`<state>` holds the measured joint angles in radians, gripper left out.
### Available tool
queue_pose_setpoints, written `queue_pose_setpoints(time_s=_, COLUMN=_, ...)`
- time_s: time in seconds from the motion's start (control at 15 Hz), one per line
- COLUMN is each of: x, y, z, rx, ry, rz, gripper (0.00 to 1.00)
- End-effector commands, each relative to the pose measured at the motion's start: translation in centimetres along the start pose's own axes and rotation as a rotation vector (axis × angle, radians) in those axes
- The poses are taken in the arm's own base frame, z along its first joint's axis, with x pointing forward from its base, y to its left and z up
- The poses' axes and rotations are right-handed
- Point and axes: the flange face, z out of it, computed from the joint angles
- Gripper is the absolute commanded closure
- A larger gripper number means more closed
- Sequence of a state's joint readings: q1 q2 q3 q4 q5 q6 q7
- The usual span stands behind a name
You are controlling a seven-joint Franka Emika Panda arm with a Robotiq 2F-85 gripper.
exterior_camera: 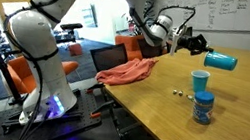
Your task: Pour the contents in the blue cup on the left into the cup on the right
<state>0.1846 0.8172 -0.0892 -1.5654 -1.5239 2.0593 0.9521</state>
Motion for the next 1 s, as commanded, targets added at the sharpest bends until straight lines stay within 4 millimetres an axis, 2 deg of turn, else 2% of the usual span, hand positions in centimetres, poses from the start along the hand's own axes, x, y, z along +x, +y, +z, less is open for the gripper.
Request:
queue_pose_setpoints(time_s=0.0, x=0.2, y=-1.7, z=-1.5, rx=-0.095, ry=0.029, rz=-0.028, gripper=0.99)
queue_pose_setpoints(time_s=0.47, x=-1.1, y=-6.5, z=-2.8, rx=-0.25, ry=0.069, rz=-0.125, gripper=0.99)
queue_pose_setpoints(time_s=0.67, x=-1.8, y=-8.1, z=-2.5, rx=-0.306, ry=0.077, rz=-0.163, gripper=0.99)
queue_pose_setpoints(time_s=0.93, x=-2.6, y=-9.0, z=-1.5, rx=-0.37, ry=0.084, rz=-0.198, gripper=0.99)
